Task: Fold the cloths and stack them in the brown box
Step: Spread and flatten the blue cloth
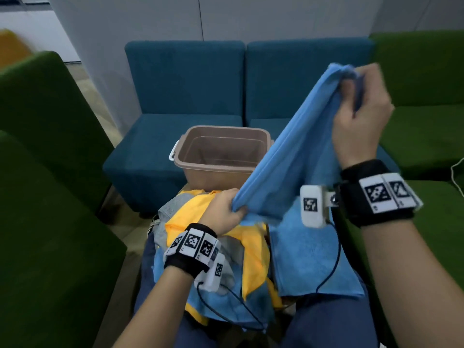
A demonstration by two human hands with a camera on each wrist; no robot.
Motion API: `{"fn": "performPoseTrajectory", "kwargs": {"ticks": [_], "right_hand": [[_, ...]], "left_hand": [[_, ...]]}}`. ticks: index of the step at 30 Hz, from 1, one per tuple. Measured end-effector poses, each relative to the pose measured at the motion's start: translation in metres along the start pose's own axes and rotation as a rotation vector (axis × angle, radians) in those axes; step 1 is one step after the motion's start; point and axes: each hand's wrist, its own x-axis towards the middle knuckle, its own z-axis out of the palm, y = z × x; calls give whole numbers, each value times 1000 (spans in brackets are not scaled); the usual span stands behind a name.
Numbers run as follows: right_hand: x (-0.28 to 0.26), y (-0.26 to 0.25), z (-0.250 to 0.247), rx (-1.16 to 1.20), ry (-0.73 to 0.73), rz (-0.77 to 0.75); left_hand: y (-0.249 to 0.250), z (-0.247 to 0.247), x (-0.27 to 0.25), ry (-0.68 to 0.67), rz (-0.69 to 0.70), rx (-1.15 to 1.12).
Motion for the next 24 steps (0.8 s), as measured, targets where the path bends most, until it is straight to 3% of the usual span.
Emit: {"fn": "performPoseTrajectory", "kwargs": {"ticks": [5,10,13,16,19,21,24], "right_hand": [[10,28,-10,-166,21,141],[-28,54,-20,-229,-57,221],[-52,62,-26,-201,-147,240],[-76,78,-22,-236,-301,335],[-106,106,-10,-287,-489,510],[-132,128,-8,-313,-669,732],[-169,154,-14,-362,-900,943]], "left_hand": [[-4,-52,-9,328,41,-133],[-2,-90,-15,707,63,-80],[-2,-101,-16,840,38,-57],[-28,-99,-8,800,-111,3],[-65,-87,-2,566,-358,79],[-81,-76,-8,435,-402,169],[-86,-61,-31,426,-401,243]]}}
